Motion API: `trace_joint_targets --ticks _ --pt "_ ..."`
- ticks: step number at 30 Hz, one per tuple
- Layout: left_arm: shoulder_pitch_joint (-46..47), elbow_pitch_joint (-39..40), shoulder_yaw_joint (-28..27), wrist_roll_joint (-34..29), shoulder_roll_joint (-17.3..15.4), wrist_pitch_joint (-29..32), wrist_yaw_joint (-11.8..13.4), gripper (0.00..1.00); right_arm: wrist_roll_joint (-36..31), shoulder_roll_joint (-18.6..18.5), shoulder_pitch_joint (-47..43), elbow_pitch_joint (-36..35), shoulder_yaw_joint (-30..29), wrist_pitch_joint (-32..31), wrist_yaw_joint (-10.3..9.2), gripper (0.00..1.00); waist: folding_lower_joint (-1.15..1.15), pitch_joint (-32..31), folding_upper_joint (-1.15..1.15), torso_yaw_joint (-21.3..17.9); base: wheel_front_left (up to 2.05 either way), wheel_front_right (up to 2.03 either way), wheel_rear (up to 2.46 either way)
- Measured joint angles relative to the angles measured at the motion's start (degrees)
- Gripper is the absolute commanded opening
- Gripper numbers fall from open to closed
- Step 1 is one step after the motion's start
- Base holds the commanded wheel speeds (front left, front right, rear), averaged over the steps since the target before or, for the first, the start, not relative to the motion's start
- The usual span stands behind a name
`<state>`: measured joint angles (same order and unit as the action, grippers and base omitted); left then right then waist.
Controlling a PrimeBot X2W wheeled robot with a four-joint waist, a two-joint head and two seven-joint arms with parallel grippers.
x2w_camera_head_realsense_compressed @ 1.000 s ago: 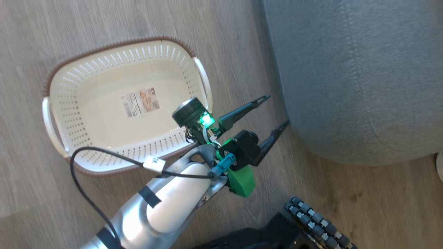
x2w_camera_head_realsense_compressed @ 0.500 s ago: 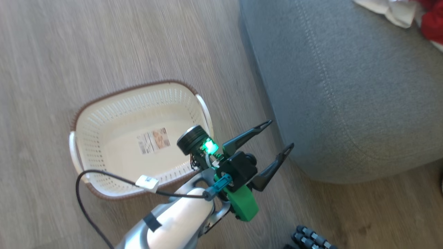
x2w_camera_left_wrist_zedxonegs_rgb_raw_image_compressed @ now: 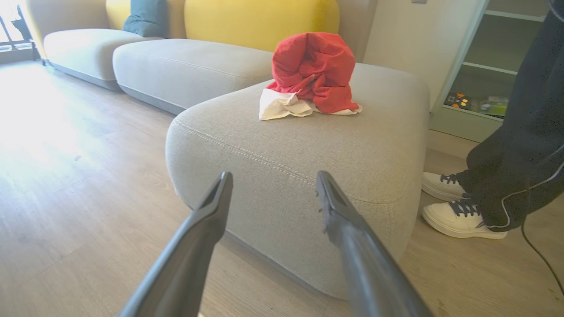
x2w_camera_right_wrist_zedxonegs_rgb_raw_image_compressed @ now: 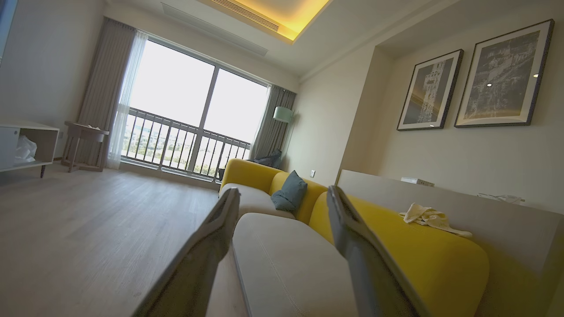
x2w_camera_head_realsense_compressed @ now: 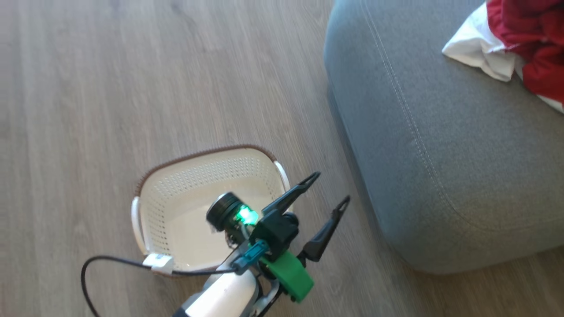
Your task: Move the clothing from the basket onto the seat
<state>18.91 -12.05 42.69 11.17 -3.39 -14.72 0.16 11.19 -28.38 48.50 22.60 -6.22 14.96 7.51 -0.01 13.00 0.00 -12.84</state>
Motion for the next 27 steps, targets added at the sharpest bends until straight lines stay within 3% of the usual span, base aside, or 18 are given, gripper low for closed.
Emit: trace_joint_targets --ticks 13,21,27 --pt "-6.1 2.2 -5.7 0.1 0.1 0.0 0.1 1.00 0.0 6.9 -14.5 -14.1 1.7 0.0 0.00 1.00 0.00 -5.7 0.00 5.7 0.00 0.00 0.00" --pt "-10.2 3.4 -10.5 1.9 0.1 0.0 0.9 1.00 0.9 10.3 -23.1 -16.5 3.1 0.0 0.00 1.00 0.00 -8.2 0.00 10.4 0.00 0.00 0.00" --pt "-11.6 3.6 -15.4 1.1 0.2 0.0 5.1 1.00 0.4 12.6 -27.6 -16.4 4.6 0.0 0.00 1.00 0.00 -9.5 0.00 13.4 0.00 0.00 0.00"
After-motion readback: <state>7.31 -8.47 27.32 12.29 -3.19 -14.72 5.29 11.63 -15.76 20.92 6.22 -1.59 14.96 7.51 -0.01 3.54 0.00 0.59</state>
